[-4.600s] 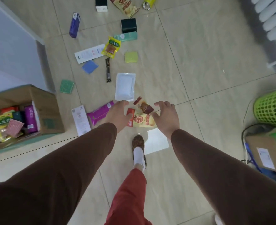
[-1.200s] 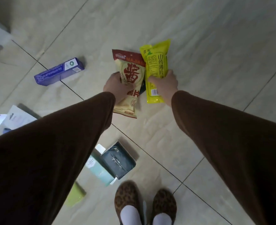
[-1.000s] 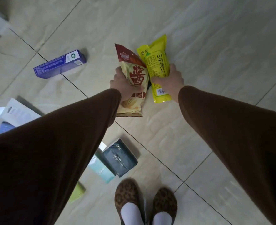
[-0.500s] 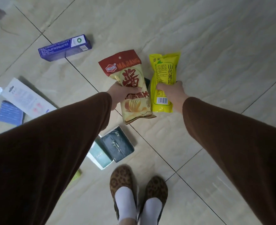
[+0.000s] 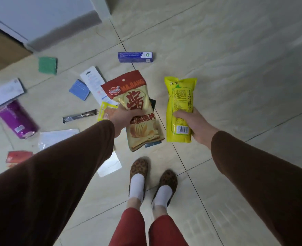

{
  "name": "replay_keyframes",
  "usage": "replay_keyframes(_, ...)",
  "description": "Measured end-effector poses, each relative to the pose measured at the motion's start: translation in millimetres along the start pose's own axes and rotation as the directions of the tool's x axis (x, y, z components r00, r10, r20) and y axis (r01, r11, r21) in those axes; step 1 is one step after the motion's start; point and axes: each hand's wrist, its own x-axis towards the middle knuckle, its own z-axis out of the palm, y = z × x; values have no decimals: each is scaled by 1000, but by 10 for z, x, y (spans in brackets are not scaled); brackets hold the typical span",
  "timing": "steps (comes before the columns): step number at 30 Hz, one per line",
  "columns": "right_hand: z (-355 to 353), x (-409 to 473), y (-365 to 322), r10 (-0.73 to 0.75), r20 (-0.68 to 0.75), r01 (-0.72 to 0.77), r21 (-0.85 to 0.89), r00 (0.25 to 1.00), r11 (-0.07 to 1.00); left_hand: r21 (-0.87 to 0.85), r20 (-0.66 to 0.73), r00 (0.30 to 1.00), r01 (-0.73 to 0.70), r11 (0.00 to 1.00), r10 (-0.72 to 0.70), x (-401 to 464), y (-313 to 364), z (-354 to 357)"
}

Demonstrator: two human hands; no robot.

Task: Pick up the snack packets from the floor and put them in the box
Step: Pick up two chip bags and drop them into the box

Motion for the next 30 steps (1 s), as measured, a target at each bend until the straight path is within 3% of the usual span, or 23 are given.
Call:
replay_keyframes(7, 1464, -853, 60, -35, 103, 48, -118, 994, 992, -188, -54, 997, -72, 980, 63, -1102, -438, -1370)
replay_keyframes(19, 4585, -1856, 759, -55, 179, 96, -230, 982, 968, -424, -202, 979, -96, 900, 10, -2328, -1874, -4321)
replay_keyframes(30, 6395, -1770, 677, -37, 254, 113, -294, 966, 949, -430, -284, 958, -87, 899, -42, -2281, -2186, -6130)
